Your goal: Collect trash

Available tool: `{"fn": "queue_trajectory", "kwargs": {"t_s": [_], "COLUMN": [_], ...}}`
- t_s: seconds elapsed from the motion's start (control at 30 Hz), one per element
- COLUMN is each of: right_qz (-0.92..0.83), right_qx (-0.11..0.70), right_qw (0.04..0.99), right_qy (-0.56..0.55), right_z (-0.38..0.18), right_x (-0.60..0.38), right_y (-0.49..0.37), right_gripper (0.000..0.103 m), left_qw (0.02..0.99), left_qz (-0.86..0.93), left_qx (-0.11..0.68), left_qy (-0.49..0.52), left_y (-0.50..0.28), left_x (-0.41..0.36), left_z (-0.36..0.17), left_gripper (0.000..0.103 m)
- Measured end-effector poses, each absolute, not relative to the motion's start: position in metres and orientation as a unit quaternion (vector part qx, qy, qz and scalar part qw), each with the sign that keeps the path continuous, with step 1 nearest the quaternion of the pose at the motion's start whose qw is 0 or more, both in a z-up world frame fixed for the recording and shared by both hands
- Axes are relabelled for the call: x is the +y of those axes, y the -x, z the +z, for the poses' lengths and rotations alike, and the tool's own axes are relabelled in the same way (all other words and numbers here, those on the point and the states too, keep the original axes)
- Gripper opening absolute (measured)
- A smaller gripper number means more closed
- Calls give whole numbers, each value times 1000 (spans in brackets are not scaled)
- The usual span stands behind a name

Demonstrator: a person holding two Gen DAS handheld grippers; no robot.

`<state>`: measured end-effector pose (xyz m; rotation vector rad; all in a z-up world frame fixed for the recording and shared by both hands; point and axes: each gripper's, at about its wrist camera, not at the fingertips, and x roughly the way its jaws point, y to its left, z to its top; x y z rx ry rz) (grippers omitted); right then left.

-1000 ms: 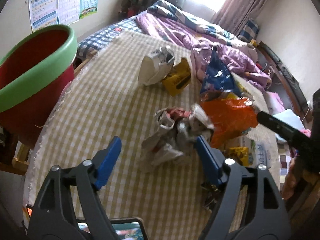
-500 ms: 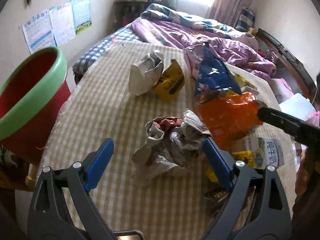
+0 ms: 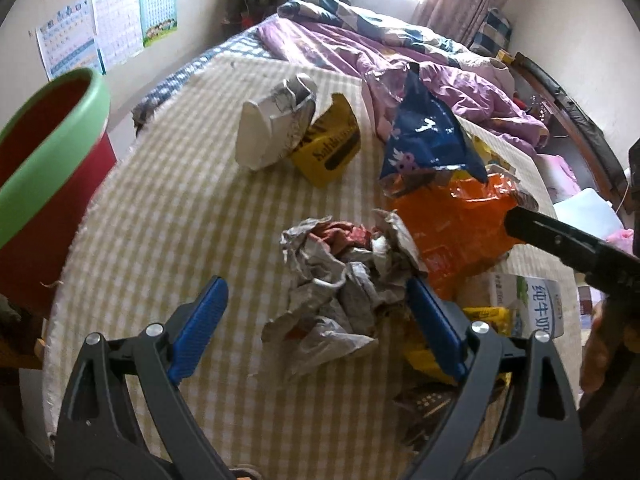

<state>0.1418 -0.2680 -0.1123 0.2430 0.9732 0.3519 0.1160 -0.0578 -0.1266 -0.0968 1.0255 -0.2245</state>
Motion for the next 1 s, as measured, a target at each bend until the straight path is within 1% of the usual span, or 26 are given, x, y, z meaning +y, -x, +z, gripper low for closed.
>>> {"fn": "queue_trajectory", "kwargs": {"t_s": [0.07, 0.13, 0.27, 0.37, 0.4, 0.43, 0.47, 0.53, 0.6, 0.63, 0.67, 0.73, 0.77, 0.8, 1.0], "right_qz": [169, 170, 174, 176, 177, 179, 180, 183, 183, 183, 182, 181, 180, 179, 169], "right_qx": [467, 470, 475, 480, 481, 480, 478, 475, 466, 459, 451, 439, 434, 427, 387], "right_qw": [860, 858, 853, 848, 847, 846, 846, 847, 852, 855, 859, 865, 867, 871, 893], "right_qy": [-118, -119, -127, -139, -144, -148, -151, -153, -156, -158, -161, -164, -164, -165, -155], "right_z": [-115, -117, -122, -125, -125, -125, -124, -121, -116, -113, -108, -100, -96, -92, -65], "right_x": [-268, -267, -266, -265, -265, -265, -265, -265, -267, -268, -270, -273, -274, -275, -275], "right_y": [-144, -145, -149, -152, -152, -151, -150, -147, -142, -140, -137, -130, -128, -124, -99], "right_gripper": [70, 75, 75, 75, 75, 69, 68, 58, 52, 50, 50, 49, 48, 48, 48], "left_qw": [862, 861, 861, 863, 863, 864, 864, 868, 868, 869, 870, 874, 876, 878, 890], "left_qz": [-108, -106, -101, -101, -103, -105, -106, -107, -112, -113, -113, -109, -105, -102, -85], "left_qx": [492, 495, 495, 492, 491, 491, 489, 484, 481, 479, 477, 471, 468, 466, 443], "left_qy": [49, 54, 56, 51, 50, 50, 49, 45, 47, 48, 50, 52, 52, 53, 69], "left_y": [-116, -115, -113, -110, -110, -109, -108, -105, -103, -102, -101, -99, -97, -96, -85], "left_x": [-58, -58, -58, -59, -59, -61, -61, -62, -62, -61, -61, -59, -57, -56, -44], "left_z": [-128, -128, -126, -126, -126, -125, -124, -121, -118, -116, -115, -112, -109, -107, -91], "left_gripper": [88, 88, 88, 83, 79, 75, 72, 56, 47, 43, 41, 33, 31, 24, 21]}}
